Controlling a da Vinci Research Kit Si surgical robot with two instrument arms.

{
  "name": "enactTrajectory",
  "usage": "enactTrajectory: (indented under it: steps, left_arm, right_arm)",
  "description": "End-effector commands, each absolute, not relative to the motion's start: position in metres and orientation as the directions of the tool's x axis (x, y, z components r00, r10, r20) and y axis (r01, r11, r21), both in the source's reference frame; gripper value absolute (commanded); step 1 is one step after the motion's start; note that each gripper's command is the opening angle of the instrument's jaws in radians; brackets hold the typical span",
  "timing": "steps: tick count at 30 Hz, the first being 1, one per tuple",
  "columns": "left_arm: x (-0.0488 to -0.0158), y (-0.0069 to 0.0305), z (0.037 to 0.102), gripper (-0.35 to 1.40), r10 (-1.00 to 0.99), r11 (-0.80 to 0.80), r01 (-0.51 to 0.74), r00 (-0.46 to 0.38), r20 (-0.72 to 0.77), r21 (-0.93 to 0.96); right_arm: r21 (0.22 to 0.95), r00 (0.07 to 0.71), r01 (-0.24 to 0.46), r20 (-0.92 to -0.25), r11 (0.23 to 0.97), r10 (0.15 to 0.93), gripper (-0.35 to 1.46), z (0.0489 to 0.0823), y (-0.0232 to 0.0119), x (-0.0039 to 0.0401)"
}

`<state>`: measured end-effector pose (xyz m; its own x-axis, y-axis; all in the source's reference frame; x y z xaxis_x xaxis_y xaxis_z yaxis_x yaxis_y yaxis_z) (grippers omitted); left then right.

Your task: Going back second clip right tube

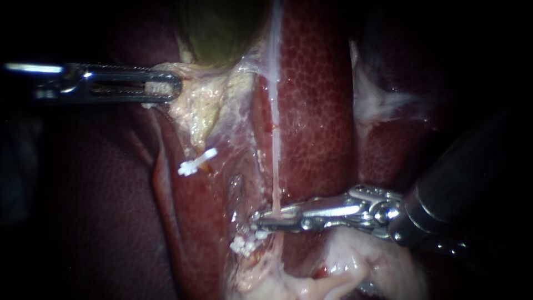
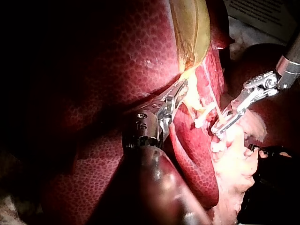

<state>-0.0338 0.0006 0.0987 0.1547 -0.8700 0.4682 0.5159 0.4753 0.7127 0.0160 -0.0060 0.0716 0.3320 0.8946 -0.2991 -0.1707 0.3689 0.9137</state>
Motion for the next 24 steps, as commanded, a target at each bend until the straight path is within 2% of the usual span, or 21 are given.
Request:
enactTrajectory:
  steps: [1,7,11,12,13,14,16,17,21,24]
  left_arm:
    - [-0.0338,0.0006,0.0986,-0.21,-0.87,0.475,0.516,0.155,0.468,0.713]
    - [-0.0338,0.0006,0.0987,-0.21,-0.87,0.475,0.516,0.155,0.468,0.713]
    - [-0.0338,0.0006,0.0986,-0.21,-0.87,0.475,0.516,0.155,0.468,0.713]
    - [-0.0338,0.0006,0.0986,-0.21,-0.87,0.475,0.516,0.155,0.468,0.713]
    - [-0.0338,0.0006,0.0986,-0.21,-0.87,0.475,0.516,0.155,0.468,0.713]
    - [-0.0337,0.0006,0.0986,-0.21,-0.87,0.475,0.516,0.155,0.468,0.713]
    - [-0.0337,0.0006,0.0986,-0.21,-0.87,0.475,0.516,0.155,0.468,0.713]
    - [-0.0337,0.0006,0.0986,-0.21,-0.87,0.475,0.516,0.155,0.468,0.713]
    - [-0.0337,0.0005,0.0986,-0.21,-0.87,0.475,0.516,0.155,0.468,0.713]
    - [-0.0337,0.0005,0.0987,-0.21,-0.87,0.475,0.516,0.155,0.468,0.712]
  right_arm:
    - [0.912,0.333,-0.17,-0.305,0.375,0.892,-0.35,0.0716,-0.006,0.016]
    - [0.908,0.342,-0.157,-0.32,0.389,0.884,-0.35,0.0716,-0.006,0.016]
    - [0.918,0.373,-0.109,-0.318,0.382,0.872,-0.35,0.0716,-0.006,0.0164]
    - [0.916,0.382,-0.098,-0.326,0.388,0.865,-0.35,0.0716,-0.006,0.0165]
    - [0.902,0.385,-0.083,-0.363,0.423,0.849,-0.35,0.0715,-0.006,0.0166]
    - [0.873,0.372,-0.073,-0.424,0.482,0.826,-0.08,0.0715,-0.006,0.0168]
    - [0.868,0.358,-0.08,-0.434,0.491,0.826,0.32,0.0716,-0.006,0.0171]
    - [0.86,0.351,-0.074,-0.452,0.505,0.82,0.42,0.0716,-0.0059,0.0173]
    - [0.836,0.343,-0.065,-0.494,0.545,0.799,0.57,0.0717,-0.0057,0.018]
    - [0.814,0.335,-0.084,-0.52,0.575,0.785,0.6,0.0718,-0.0056,0.0185]
